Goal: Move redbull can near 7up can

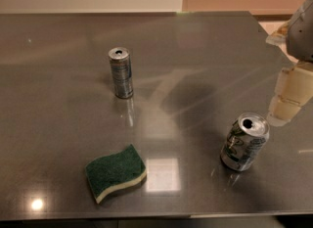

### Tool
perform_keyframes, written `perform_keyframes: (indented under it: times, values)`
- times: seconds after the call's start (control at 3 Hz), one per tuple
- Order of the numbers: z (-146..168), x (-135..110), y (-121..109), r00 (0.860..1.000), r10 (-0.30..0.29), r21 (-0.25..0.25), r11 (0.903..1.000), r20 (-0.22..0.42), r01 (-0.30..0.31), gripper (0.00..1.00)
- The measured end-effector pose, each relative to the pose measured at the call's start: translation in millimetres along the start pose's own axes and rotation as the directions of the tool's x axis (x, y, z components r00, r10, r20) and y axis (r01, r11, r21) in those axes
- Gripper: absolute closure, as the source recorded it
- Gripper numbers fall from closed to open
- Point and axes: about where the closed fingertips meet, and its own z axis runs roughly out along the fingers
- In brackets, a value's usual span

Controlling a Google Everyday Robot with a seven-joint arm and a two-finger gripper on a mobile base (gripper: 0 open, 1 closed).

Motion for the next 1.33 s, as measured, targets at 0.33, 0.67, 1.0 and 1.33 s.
perform_keyframes:
  times: [0.33, 0.67, 1.0, 1.33]
  values:
    - [-1, -1, -1, 1.000, -0.001, 0.002, 1.0000, 0.002, 0.001, 0.00]
    - [3, -16, -16, 0.999, 0.005, -0.018, 0.9998, 0.054, -0.004, 0.00]
    - [17, -48, -40, 0.989, 0.025, -0.059, 0.9981, 0.146, -0.016, 0.00]
    - [35, -88, -56, 0.974, 0.025, -0.091, 0.9958, 0.223, -0.004, 0.00]
